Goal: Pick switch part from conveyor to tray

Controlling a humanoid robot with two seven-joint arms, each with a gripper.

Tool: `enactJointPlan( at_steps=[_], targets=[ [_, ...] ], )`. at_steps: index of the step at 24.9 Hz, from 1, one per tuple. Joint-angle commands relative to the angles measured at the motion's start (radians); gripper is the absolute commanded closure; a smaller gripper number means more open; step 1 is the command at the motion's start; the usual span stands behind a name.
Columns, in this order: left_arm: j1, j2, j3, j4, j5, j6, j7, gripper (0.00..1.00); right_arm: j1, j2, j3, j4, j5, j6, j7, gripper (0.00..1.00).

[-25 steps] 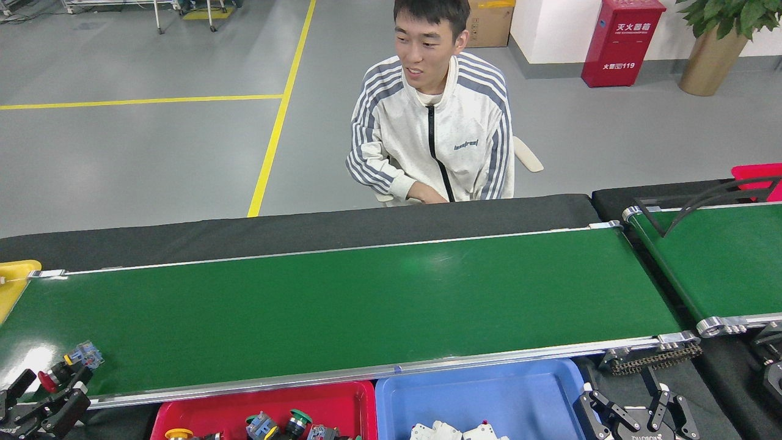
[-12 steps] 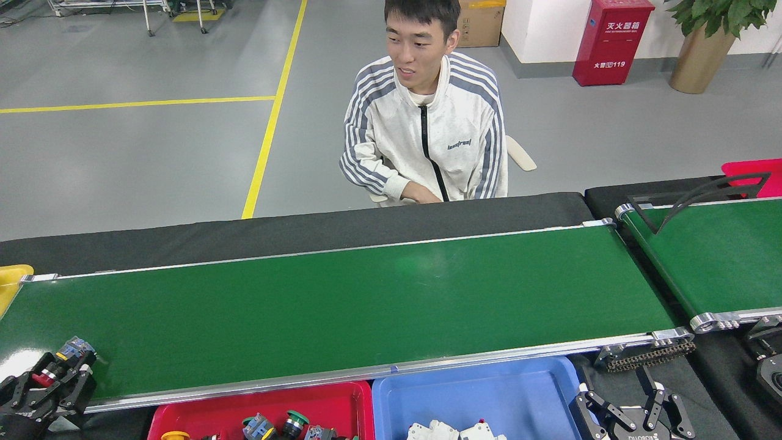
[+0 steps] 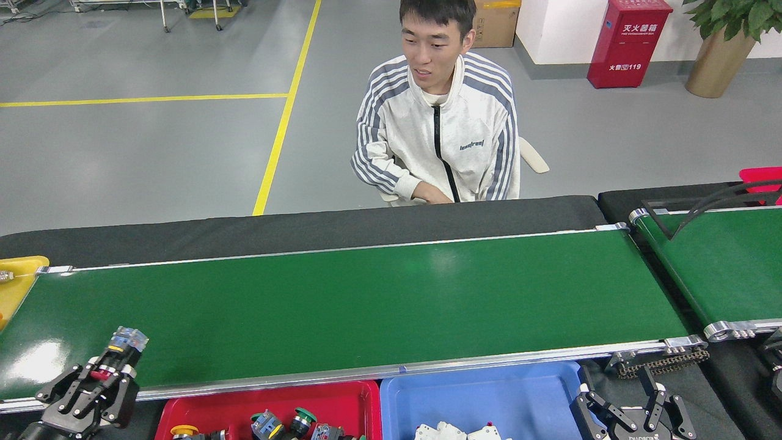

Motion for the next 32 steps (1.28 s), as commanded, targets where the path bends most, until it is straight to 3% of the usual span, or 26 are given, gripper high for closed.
enactJointPlan(
  at_steps=[1, 3, 4, 11, 15, 19, 22, 32],
  targets=[
    [0.051, -0.058, -0.041, -0.103, -0.016, -0.006, -0.037, 0.48, -0.001, -0.004, -0.002, -0.014, 0.000, 0.001, -0.004, 0.01],
    [0.091, -0.109, -0.066, -0.148, -0.033, -0.006, -0.082, 0.08, 0.000, -0.004, -0.002, -0.014, 0.000, 0.001, -0.004, 0.01],
    [0.108, -0.133, -0.067, -0.153, -0.035, -0.006, -0.088, 0.00, 0.003, -0.004, -0.002, -0.014, 0.001, 0.001, -0.004, 0.01],
    [0.128, -0.158, -0.009, -0.154, -0.027, -0.006, -0.085, 0.00, 0.003, 0.002, -0.003, -0.017, 0.000, 0.006, -0.004, 0.01],
    [0.131, -0.213, 0.210, -0.149, -0.016, -0.006, -0.083, 0.00, 0.002, 0.002, -0.003, -0.029, 0.000, 0.006, -0.004, 0.01],
    [0.134, -0.206, 0.355, -0.130, -0.015, 0.000, -0.083, 0.00, 0.003, -0.001, -0.006, -0.046, 0.000, 0.006, -0.002, 0.01],
    [0.132, -0.183, 0.371, -0.119, -0.015, 0.058, -0.083, 0.00, 0.005, -0.001, -0.011, -0.052, 0.000, 0.006, -0.002, 0.01],
    [0.131, -0.161, 0.364, -0.096, -0.013, 0.063, -0.083, 0.00, 0.008, -0.005, -0.011, -0.052, 0.000, 0.003, -0.004, 0.01]
  ],
)
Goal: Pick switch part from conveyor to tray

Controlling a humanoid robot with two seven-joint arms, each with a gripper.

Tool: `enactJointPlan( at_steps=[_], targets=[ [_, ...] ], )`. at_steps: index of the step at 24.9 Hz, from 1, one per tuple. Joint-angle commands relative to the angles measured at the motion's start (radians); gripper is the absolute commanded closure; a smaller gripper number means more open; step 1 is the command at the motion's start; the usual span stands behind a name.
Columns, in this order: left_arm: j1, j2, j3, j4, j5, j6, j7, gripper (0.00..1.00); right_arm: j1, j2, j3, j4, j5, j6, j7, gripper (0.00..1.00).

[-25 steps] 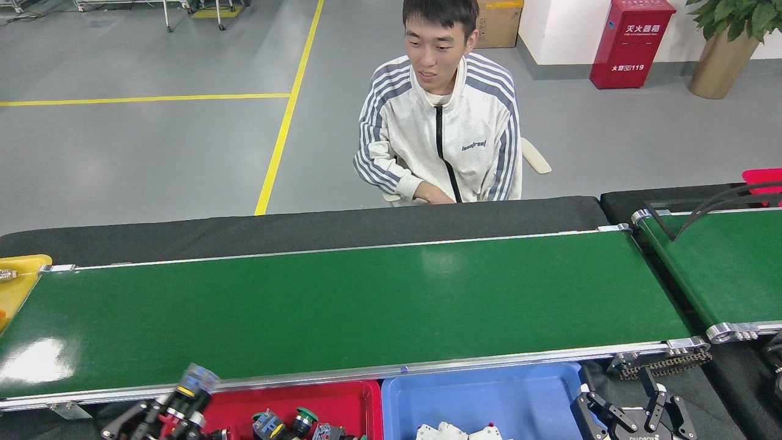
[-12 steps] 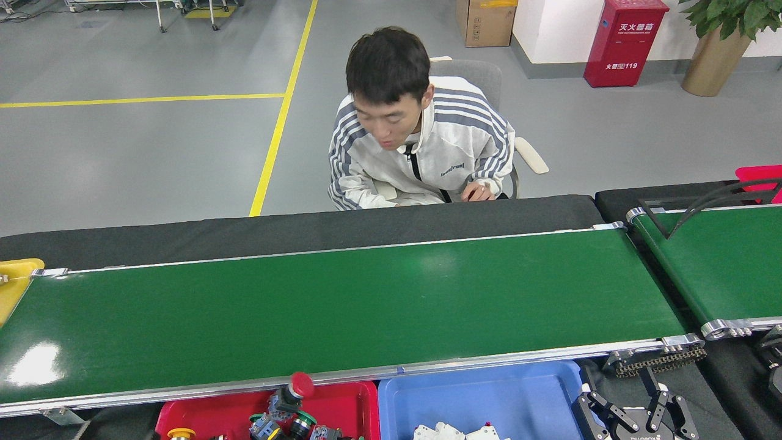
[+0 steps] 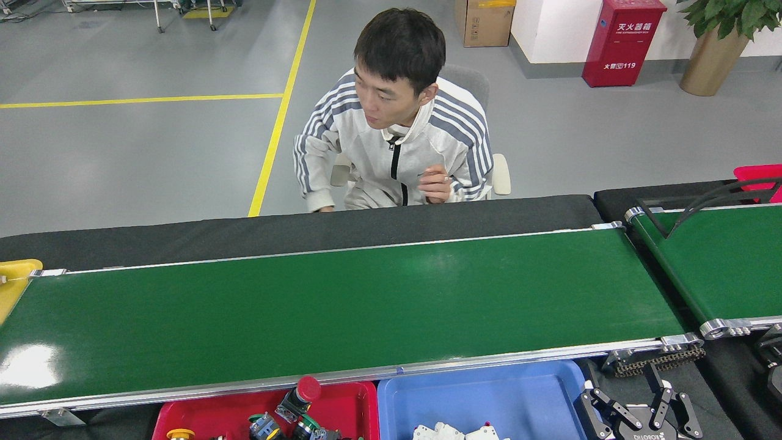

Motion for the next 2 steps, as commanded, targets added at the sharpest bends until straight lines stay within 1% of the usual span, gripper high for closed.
enactJointPlan(
  at_steps=[1, 2],
  targets=[
    [0.002, 0.022, 0.002, -0.007, 0.008, 0.004, 0.004, 0.00, -0.001, -0.006, -0.004, -0.015, 0.000, -0.007, -0.004, 0.01],
    [0.002, 0.022, 0.002, -0.006, 0.008, 0.005, 0.004, 0.00, -0.001, -0.006, -0.004, -0.013, 0.000, -0.005, -0.004, 0.01]
  ],
)
